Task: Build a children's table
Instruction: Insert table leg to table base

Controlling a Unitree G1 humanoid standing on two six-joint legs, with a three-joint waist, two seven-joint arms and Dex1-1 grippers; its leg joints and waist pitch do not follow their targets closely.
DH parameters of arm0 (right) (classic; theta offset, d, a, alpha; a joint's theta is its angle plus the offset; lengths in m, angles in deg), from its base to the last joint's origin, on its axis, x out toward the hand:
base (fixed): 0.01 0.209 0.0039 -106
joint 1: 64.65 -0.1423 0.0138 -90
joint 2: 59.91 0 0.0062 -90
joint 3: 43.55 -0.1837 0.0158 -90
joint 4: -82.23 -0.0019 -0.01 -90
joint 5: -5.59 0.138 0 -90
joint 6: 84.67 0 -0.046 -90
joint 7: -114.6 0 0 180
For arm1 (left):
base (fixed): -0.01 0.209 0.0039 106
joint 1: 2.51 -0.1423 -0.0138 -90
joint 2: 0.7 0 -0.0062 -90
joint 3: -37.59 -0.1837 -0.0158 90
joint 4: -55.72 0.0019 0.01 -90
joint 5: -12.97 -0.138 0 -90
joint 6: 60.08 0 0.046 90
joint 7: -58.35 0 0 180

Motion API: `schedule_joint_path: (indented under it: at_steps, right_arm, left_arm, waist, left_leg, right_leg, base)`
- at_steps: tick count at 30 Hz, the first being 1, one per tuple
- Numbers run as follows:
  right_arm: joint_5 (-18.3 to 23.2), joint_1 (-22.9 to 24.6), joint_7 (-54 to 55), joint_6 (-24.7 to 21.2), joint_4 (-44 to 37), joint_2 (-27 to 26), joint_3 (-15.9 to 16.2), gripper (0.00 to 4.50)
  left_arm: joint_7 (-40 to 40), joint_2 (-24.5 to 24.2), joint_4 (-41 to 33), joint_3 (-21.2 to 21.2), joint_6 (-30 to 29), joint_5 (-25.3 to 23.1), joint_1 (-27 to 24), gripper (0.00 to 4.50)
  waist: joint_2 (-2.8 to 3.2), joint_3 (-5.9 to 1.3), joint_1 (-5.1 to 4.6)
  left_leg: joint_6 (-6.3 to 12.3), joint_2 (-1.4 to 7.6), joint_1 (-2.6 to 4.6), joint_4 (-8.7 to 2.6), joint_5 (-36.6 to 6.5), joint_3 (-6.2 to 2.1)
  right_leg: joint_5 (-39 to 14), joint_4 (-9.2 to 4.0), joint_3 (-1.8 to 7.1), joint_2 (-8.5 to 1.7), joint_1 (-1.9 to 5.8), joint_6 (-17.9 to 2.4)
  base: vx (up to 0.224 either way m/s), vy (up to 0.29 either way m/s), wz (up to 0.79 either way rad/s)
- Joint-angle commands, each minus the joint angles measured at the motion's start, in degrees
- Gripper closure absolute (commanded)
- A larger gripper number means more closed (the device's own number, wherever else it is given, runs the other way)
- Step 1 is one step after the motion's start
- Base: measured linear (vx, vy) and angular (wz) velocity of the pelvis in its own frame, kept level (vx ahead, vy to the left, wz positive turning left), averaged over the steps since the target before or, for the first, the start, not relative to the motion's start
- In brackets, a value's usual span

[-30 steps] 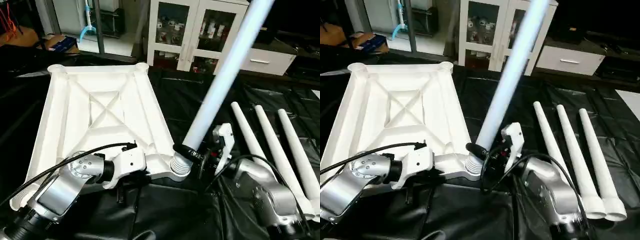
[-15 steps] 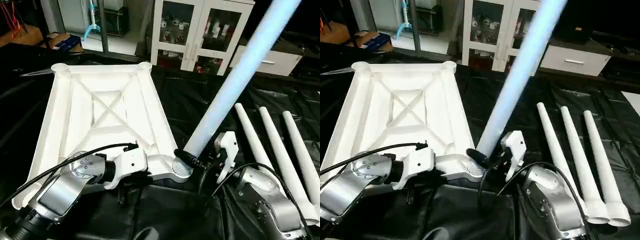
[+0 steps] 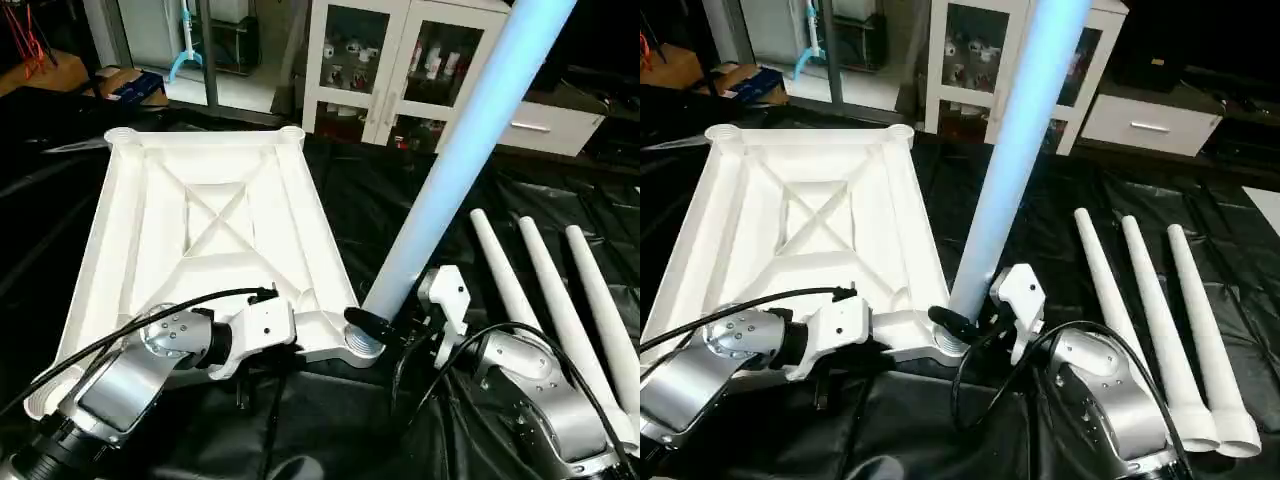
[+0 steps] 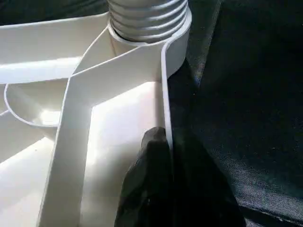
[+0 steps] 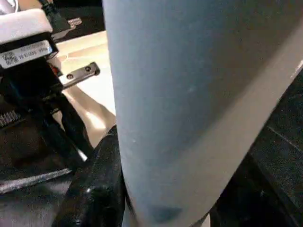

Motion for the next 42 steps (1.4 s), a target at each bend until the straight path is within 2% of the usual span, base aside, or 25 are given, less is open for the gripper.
schedule_joint_path:
  at_steps: [1, 8, 15, 16, 17, 21, 23, 29, 33, 36, 37, 39, 42]
  right_arm:
    - [-5.1, 2.6, 0.3, -3.49, 6.92, 3.13, 0.98, 2.63]
    - [-2.99, 1.9, 3.23, -5.82, 8.41, 0.9, -0.79, 2.63]
    - [-3.48, 2.34, 6.2, -4.03, 9.8, -0.47, -1.66, 2.63]
    - [-2.97, 2.27, 6.99, -3.57, 9.88, -0.99, -2.37, 2.63]
    - [-2.64, 2.18, 7.22, -3.49, 9.81, -1.18, -2.72, 2.63]
    - [-1.9, 1.91, 7.53, -3.53, 9.54, -1.47, -3.5, 2.63]
    - [-1.84, 1.78, 7.64, -3.31, 9.56, -1.65, -3.82, 2.63]
    - [-1.59, 1.87, 8.92, -2.93, 9.05, -2.47, -4.28, 2.63]
    - [-4.0, 0.54, 12.7, -2.56, 10.64, -3.11, -4.09, 2.63]
    - [-5.14, -0.61, 15.72, -2.74, 12.0, -3.79, -4.63, 2.63]
    - [-5.86, -1.17, 17.7, -2.78, 12.68, -4.44, -5.19, 2.63]
    - [-7.29, -1.78, 20.12, -2.75, 13.66, -4.9, -5.27, 2.64]
    - [-9.78, -3.65, 25.27, -3.04, 16.46, -5.9, -5.27, 2.64]
  left_arm:
    - [-0.93, -0.1, 1.26, 0.58, 1.34, -0.41, 0.22, 4.4]
    - [-1.1, 0.1, 1.15, 0.64, 1.34, -0.36, 0.16, 4.4]
    - [-1.17, 0.35, 0.93, 0.65, 1.02, -0.29, -0.06, 4.4]
    - [-1.2, 0.34, 1.01, 0.71, 1.11, -0.37, -0.05, 4.4]
    - [-1.21, 0.33, 1.06, 0.76, 1.12, -0.39, -0.02, 4.4]
    - [-1.27, 0.29, 1.31, 0.78, 1.19, -0.51, 0.21, 4.5]
    - [-1.25, 0.32, 1.39, 0.79, 1.1, -0.48, 0.34, 4.5]
    - [-2.13, 0.88, 1.11, 1.44, -0.71, -0.26, 0.58, 4.5]
    - [-3.27, 1.38, 1.21, 1.89, -1.79, -0.38, 1.24, 4.5]
    - [-4.41, 1.76, 1.4, 2.12, -2.88, -0.93, 1.87, 4.5]
    - [-5.33, 2.22, 1.3, 2.41, -4.38, -1.14, 2.28, 4.5]
    - [-7.0, 3.15, 1.29, 3.03, -6.31, -1.44, 2.86, 4.5]
    - [-8.65, 4.66, 0.77, 3.68, -9.57, -1.54, 3.88, 4.5]
  waist:
    - [0.32, -1.56, -0.74]
    - [0.16, -1.63, -0.95]
    - [0.23, -1.62, -1.18]
    - [0.2, -1.57, -1.23]
    - [0.44, -1.52, -1.25]
    - [0.36, -1.47, -1.59]
    - [0.56, -1.49, -1.68]
    - [0.54, -1.52, -1.92]
    - [0.63, -1.39, -2.24]
    - [0.62, -1.36, -2.79]
    - [0.63, -1.53, -2.82]
    - [0.68, -1.3, -2.93]
    - [0.74, -1.3, -3.48]
  left_leg:
    - [-5.3, 5.54, 2.11, -6.52, -23.42, -3.02]
    - [-6.22, 5.51, 2.08, -6.65, -25.94, -3.36]
    - [-7.15, 5.48, 2.11, -6.84, -28.86, -3.64]
    - [-7.26, 5.47, 2.13, -6.85, -29.53, -3.72]
    - [-7.44, 5.47, 2.16, -6.86, -30.35, -3.82]
    - [-7.84, 5.44, 2.26, -6.92, -32.69, -4.02]
    - [-7.95, 5.44, 2.32, -6.95, -33.11, -4.07]
    - [-7.92, 5.46, 2.13, -7.17, -32.04, -3.92]
    - [-8.32, 5.43, 2.13, -7.25, -33.52, -4.09]
    - [-8.93, 5.28, 1.78, -7.37, -34.61, -4.44]
    - [-9.09, 5.29, 1.83, -7.4, -34.28, -4.41]
    - [-8.99, 5.23, 2.13, -7.3, -35.66, -4.27]
    - [-9.35, 5.18, 2.18, -7.33, -36.19, -4.39]
  right_leg:
    - [-19.47, -5.09, 2.17, -3.37, -0.99, -8.68]
    - [-22.03, -5.36, 2.15, -3.4, -1.2, -7.59]
    - [-24.8, -5.71, 2.14, -3.4, -1.53, -6.47]
    - [-25.54, -5.76, 2.12, -3.45, -1.62, -6.34]
    - [-26.35, -5.84, 2.14, -3.5, -1.69, -6.19]
    - [-28.43, -6.1, 2.04, -3.43, -1.92, -5.56]
    - [-28.31, -6.14, 2.04, -3.43, -1.99, -5.53]
    - [-25.39, -5.99, 1.99, -3.32, -1.88, -6.1]
    - [-27.27, -6.13, 1.9, -3.38, -1.99, -5.86]
    - [-28.58, -6.22, 1.62, -3.39, -1.75, -5.57]
    - [-27.82, -6.12, 1.59, -3.39, -1.81, -5.49]
    - [-28.88, -6.44, 1.61, -3.29, -2.22, -5.41]
    - [-29.24, -6.51, 1.48, -3.33, -2.24, -5.52]
  base:
    - [0.0, 0.0, 0.0]
    - [0.0, 0.0, 0.0]
    - [0.0, 0.0, 0.0]
    - [0.0, 0.0, 0.0]
    - [0.0, 0.0, 0.0]
    - [0.0, 0.0, 0.0]
    - [0.0, 0.0, 0.0]
    - [0.0, 0.0, 0.0]
    - [0.0, 0.0, 0.0]
    - [0.0, 0.0, 0.0]
    - [0.0, 0.0, 0.0]
    - [0.0, 0.0, 0.0]
    - [0.0, 0.0, 0.0]
